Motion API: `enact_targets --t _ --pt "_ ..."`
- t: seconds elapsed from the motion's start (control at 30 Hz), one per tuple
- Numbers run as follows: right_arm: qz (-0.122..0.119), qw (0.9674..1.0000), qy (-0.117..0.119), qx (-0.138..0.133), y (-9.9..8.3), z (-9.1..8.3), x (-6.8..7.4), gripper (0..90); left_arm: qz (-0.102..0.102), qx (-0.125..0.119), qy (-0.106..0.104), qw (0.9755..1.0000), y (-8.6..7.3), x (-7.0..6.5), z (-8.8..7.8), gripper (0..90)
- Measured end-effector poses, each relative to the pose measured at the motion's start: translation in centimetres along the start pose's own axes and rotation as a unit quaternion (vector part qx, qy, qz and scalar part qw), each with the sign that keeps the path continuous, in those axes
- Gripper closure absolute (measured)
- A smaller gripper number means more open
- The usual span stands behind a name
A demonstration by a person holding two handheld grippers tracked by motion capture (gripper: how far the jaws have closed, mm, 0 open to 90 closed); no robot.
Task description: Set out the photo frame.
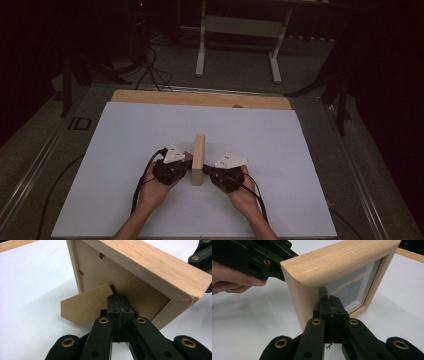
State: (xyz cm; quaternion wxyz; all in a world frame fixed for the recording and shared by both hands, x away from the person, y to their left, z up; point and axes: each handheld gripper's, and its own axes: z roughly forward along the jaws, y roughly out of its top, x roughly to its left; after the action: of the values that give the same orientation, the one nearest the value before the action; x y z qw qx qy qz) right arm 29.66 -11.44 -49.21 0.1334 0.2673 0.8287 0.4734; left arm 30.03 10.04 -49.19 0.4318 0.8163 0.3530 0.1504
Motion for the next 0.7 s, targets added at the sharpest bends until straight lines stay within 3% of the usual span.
enact_targets --t 0.7 --pt "-0.017 0.9997 0.017 -0.007 0.43 0.36 1.00 89.8 -0.005 -0.003 0.003 1.0000 -0.11 0.58 -0.20 89.7"
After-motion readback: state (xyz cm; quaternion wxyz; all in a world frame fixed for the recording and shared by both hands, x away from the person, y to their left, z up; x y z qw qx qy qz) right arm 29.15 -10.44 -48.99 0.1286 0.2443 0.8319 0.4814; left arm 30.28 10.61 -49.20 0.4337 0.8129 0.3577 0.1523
